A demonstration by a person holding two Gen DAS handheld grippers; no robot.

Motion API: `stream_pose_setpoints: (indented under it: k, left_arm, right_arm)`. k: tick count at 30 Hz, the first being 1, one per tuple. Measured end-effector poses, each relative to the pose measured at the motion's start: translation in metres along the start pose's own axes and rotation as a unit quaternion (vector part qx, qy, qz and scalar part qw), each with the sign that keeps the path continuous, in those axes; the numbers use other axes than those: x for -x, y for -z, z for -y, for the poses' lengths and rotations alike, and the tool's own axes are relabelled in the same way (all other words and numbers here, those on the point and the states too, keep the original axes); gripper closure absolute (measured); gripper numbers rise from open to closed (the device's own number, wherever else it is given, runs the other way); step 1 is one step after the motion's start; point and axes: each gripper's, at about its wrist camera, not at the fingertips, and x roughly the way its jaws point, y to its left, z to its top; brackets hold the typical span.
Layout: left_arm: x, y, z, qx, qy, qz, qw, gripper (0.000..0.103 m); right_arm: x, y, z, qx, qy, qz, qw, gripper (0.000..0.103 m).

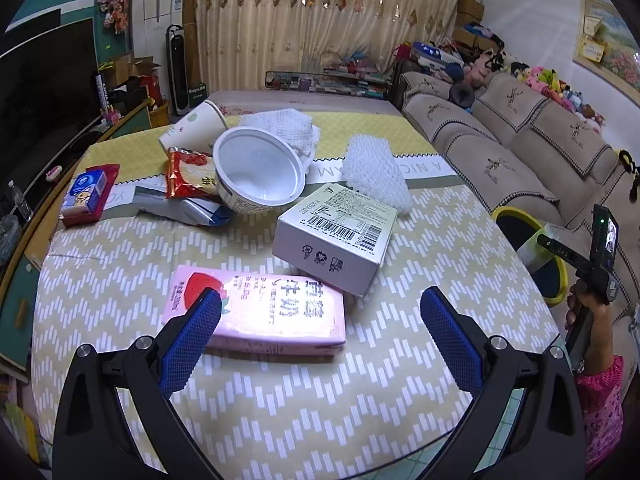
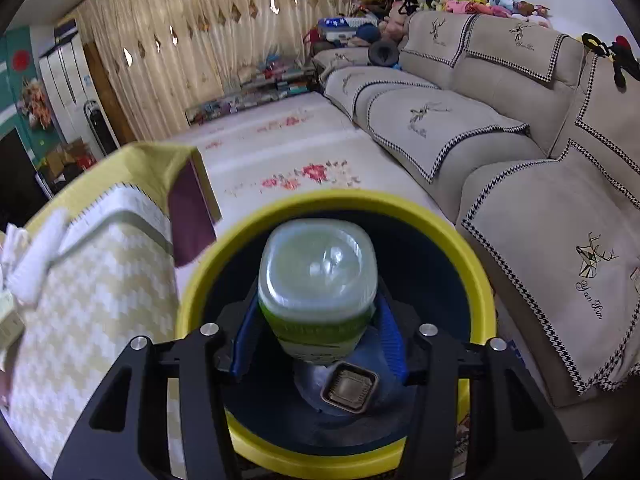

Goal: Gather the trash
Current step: 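Carry the bottle over the bin and open the right gripper, then grasp the white tissue box with the left gripper and lift it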

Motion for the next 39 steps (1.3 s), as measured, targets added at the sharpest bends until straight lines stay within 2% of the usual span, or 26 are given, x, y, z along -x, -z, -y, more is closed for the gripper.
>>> stream_pose_setpoints:
  k: [6, 11, 19, 24, 30, 34, 39]
  left_arm:
    - [-0.02, -0.01, -0.001, -0.023, 0.003, -0.016, 0.9996, 0.005]
    - [-0.043, -0.023, -0.004, -0.047, 0.04, -0.048, 0.9969, 0.005]
    - [-0.07, -0.043, -0.001, -0.079, 0.067, -0.093, 0.9903, 0.005]
    - [-0.079, -0.048, 0.012, -0.109, 0.054, -0.114, 0.9859, 0.005]
    - [-0.094, -0.06, 0.032, -0.169, 0.026, -0.148, 0.9741, 0.005]
    - [-0.111, -0.068, 0.04, -0.185, 0.02, -0.181, 0.9656, 0.005]
    - [-0.125, -0.071, 0.046, -0.202, 0.005, -0.199, 0.9588, 0.006]
  right_arm:
    - [0.005, 0.005, 0.0, 0.004, -0.007, 0.003, 1.0, 0.047]
    - [0.012, 0.004, 0.0, -0.001, -0.014, 0.002, 1.0, 0.042]
    - [0.015, 0.008, 0.0, -0.009, -0.023, -0.005, 1.0, 0.039]
    - [0.016, 0.007, -0.003, -0.007, -0.027, -0.007, 1.0, 0.038]
    - [0.015, 0.008, -0.001, -0.009, -0.028, -0.011, 1.0, 0.037]
    - [0.013, 0.01, 0.002, -0.012, -0.029, -0.013, 0.999, 0.037]
    - [0.01, 0.012, 0.006, -0.016, -0.031, -0.017, 0.999, 0.037]
